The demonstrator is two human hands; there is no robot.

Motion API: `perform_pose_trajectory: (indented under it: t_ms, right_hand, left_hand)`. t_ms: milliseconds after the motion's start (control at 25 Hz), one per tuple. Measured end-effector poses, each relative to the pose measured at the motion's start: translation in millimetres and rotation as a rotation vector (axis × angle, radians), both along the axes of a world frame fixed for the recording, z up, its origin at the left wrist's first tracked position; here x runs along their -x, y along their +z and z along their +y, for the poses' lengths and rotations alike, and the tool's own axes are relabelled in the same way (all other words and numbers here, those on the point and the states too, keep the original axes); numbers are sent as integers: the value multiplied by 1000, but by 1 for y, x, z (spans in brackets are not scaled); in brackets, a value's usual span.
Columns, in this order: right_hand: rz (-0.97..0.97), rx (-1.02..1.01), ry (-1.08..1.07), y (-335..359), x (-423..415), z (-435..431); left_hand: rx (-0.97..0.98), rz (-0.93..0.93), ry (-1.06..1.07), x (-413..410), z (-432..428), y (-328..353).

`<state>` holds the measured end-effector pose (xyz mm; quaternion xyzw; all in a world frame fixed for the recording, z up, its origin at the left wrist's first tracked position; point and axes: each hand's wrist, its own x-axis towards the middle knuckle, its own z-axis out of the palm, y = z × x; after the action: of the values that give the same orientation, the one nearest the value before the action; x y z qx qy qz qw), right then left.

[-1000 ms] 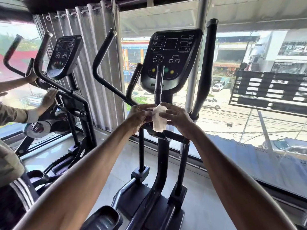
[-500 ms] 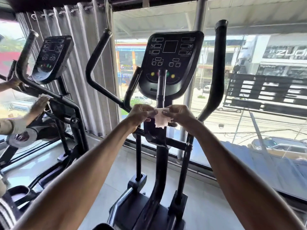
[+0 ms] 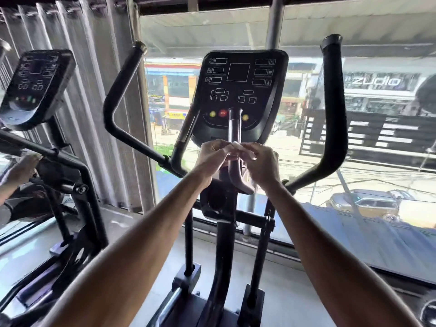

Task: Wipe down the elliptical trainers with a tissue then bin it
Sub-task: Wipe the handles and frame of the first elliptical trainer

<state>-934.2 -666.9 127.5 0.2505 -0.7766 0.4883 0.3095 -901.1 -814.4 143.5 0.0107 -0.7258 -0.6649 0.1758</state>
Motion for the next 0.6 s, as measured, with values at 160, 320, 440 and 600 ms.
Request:
perform_pose_trajectory:
  t_ms: [160,320,440,600]
  right_hand:
    - [94,73,-178,24,16,-5]
    - [153,98,-253,46,48,-24]
    - [195,43,-213,46,70,-42]
    - [284,-110,-255,29,89,-46]
  left_hand:
    - [-10,25,152,27,-8,-6]
    - [14,23,225,44,0,0]
    - [9,26,231,56,7,9]
    - [-143,-62,127,74,7,10]
